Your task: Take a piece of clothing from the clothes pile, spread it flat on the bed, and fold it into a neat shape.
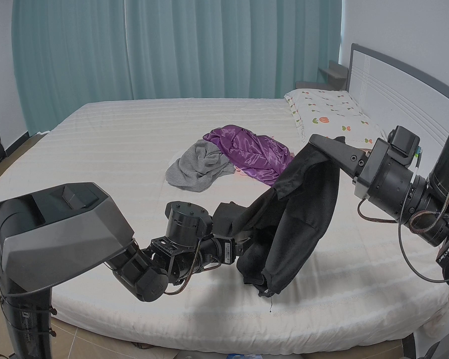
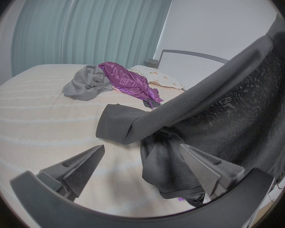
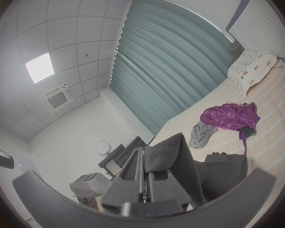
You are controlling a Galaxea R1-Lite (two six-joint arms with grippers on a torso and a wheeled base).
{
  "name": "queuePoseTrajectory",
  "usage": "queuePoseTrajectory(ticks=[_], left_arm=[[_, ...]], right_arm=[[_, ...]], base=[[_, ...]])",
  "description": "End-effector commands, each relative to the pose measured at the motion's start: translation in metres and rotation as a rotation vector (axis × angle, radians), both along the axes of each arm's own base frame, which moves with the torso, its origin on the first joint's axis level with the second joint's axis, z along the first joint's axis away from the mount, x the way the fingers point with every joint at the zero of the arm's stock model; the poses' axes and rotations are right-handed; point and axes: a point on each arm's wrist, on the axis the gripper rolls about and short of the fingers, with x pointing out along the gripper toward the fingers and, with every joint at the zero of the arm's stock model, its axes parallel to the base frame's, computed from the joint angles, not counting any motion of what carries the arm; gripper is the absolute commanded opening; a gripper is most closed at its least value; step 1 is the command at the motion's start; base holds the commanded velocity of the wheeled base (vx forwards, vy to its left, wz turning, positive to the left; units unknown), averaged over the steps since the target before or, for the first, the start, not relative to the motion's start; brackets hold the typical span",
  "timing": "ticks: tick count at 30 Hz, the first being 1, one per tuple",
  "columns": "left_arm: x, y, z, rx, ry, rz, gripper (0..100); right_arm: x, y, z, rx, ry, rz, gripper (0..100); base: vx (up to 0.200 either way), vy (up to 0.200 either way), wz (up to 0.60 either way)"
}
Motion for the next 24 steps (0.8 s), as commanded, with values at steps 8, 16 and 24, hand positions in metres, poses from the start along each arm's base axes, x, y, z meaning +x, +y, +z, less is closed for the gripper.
queuePoseTrajectory(ticks=[8,16,24], left_arm=[[0.010,0.015,-0.002,-0.053,0.019,0.064,100],[0.019,0.022,-0.035,-0.039,0.097,0.042,100],[0.020,0.010,-0.053,-0.058,0.127,-0.054,100]], right_arm=[[-0.008,0.005,0.006,0.008,-0.015,0.033,0],[-0.007,0.011,0.006,0.007,-0.015,0.053,0],[-0.005,0.013,0.006,0.008,-0.016,0.055,0]], base=[[0.000,0.000,0.00],[0.000,0.000,0.00],[0.000,0.000,0.00]])
